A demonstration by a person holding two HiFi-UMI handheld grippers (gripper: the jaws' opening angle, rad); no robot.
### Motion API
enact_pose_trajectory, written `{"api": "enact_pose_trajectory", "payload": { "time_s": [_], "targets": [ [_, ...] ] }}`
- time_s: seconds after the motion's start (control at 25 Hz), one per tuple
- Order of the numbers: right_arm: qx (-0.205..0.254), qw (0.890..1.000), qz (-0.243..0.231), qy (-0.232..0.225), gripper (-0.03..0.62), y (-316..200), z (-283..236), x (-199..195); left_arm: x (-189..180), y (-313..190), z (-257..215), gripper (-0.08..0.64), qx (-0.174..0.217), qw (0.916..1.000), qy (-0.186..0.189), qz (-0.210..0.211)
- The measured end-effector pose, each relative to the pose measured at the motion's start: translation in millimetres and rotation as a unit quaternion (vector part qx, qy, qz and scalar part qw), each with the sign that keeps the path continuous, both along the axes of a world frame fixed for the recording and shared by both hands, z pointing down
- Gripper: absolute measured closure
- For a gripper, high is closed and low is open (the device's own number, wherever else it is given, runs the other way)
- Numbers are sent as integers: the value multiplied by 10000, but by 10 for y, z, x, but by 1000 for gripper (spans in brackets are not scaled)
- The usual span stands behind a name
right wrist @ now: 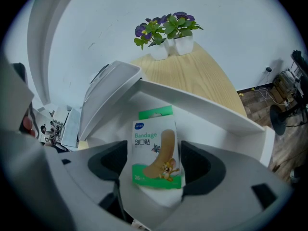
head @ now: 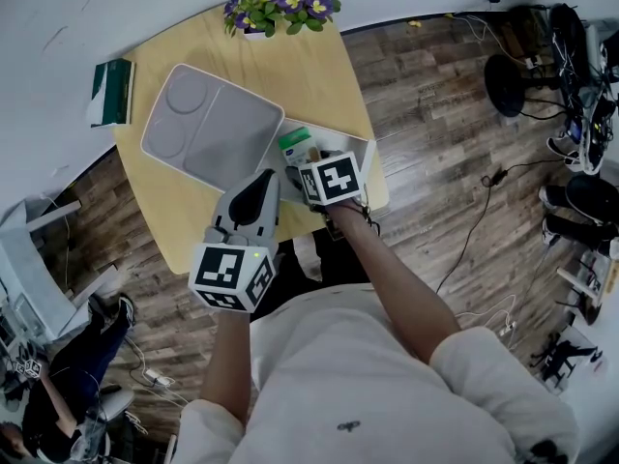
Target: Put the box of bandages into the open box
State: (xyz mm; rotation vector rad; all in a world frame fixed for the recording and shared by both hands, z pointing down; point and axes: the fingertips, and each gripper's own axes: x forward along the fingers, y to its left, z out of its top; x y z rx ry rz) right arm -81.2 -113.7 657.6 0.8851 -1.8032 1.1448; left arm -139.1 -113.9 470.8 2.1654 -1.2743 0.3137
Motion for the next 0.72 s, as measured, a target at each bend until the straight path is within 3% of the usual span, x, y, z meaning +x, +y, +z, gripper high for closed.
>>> {"api": "enact_pose_trajectory", "payload": {
  "time_s": [0.72],
  "targets": [
    [71,9972,415,-610,250,20,-285,110,95,25,-196,554,269,9995,-97,-117]
  ]
}}
